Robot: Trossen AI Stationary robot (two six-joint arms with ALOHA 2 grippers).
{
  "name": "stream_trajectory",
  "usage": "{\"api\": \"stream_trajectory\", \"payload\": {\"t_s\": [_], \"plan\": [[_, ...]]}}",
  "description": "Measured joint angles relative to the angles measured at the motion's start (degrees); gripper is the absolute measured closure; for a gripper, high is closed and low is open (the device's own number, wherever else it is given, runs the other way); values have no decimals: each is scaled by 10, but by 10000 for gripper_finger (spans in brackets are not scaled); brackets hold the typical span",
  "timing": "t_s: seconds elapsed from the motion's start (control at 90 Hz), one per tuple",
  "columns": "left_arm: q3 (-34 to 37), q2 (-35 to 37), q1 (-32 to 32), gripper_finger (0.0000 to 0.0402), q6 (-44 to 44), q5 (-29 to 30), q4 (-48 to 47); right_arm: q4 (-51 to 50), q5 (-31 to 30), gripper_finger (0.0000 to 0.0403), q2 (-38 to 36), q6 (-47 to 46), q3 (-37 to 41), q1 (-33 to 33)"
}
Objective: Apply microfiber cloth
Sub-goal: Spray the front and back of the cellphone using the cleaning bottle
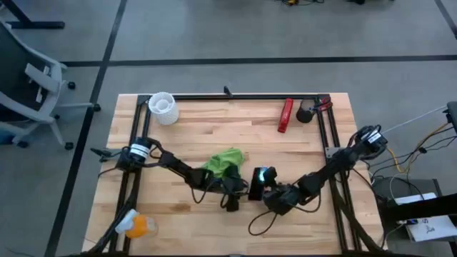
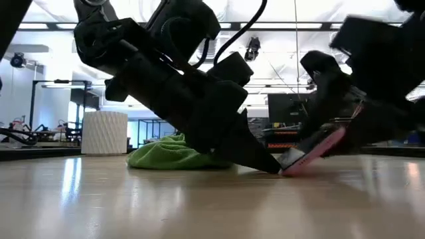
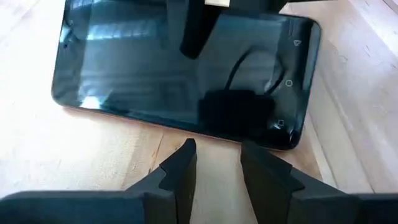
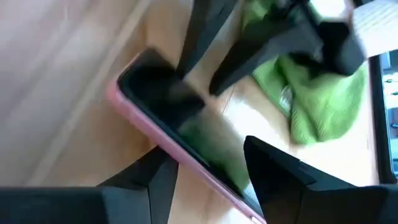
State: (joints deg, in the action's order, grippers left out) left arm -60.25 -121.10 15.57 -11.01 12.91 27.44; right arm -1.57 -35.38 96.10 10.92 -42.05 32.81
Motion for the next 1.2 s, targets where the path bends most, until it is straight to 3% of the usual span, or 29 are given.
{"api": "stream_trajectory", "payload": {"t_s": [0.511,0.744,0.944,1.067,1.2], "plan": [[0,13,0,292,9,0,-28,22,-8,322,38,58,-15,-1],[3,85,-1,293,-18,-2,-144,-15,-48,389,35,86,-43,2],[26,156,-2,263,-47,-24,-199,-119,-82,393,37,86,-82,14],[66,205,-14,233,-72,-50,-178,-174,-126,393,36,96,-116,29],[128,240,-46,195,-117,-126,-52,-179,-182,394,36,168,-135,39]]}}
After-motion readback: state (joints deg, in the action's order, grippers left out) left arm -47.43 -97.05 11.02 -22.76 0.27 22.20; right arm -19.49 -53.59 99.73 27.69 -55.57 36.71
